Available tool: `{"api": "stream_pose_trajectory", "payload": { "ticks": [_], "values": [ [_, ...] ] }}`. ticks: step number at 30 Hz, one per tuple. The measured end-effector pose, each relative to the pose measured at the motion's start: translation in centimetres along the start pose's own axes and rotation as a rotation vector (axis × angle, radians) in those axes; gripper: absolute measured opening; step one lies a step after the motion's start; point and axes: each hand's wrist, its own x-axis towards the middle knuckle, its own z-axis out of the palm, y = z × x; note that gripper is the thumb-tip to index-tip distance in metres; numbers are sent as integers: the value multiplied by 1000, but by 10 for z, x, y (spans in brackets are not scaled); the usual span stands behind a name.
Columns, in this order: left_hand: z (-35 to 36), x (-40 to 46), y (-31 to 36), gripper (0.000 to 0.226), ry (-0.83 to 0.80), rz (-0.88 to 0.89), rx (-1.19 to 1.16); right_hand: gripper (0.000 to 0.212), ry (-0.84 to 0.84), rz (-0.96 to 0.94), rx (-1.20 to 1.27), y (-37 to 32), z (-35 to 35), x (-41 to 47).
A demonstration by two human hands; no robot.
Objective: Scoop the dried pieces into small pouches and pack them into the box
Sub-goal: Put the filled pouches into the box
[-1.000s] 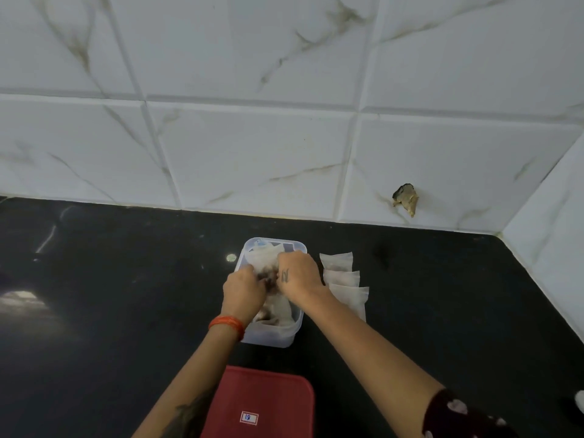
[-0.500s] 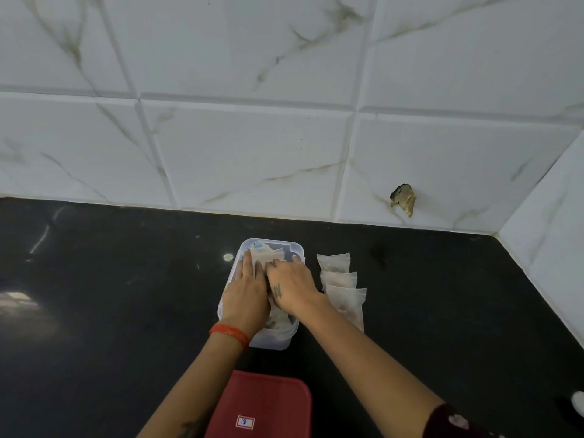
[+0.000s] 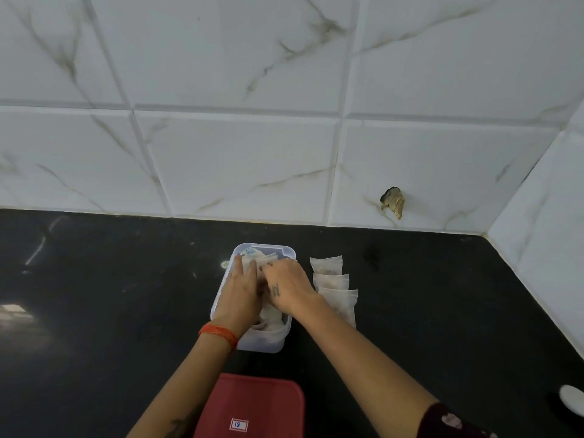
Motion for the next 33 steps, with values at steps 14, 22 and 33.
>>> {"api": "stream_pose_trajectory", "payload": {
  "ticks": [14, 22, 33],
  "values": [
    [26, -33, 97, 46, 225, 140, -514, 29, 460, 395, 659, 83, -5, -106],
    [82, -40, 101, 59, -17, -138, -645, 46, 288, 614, 669, 97, 26, -134],
    [81, -14, 102, 44, 84, -308, -752, 32, 351, 641, 715, 103, 21, -108]
  ]
}}
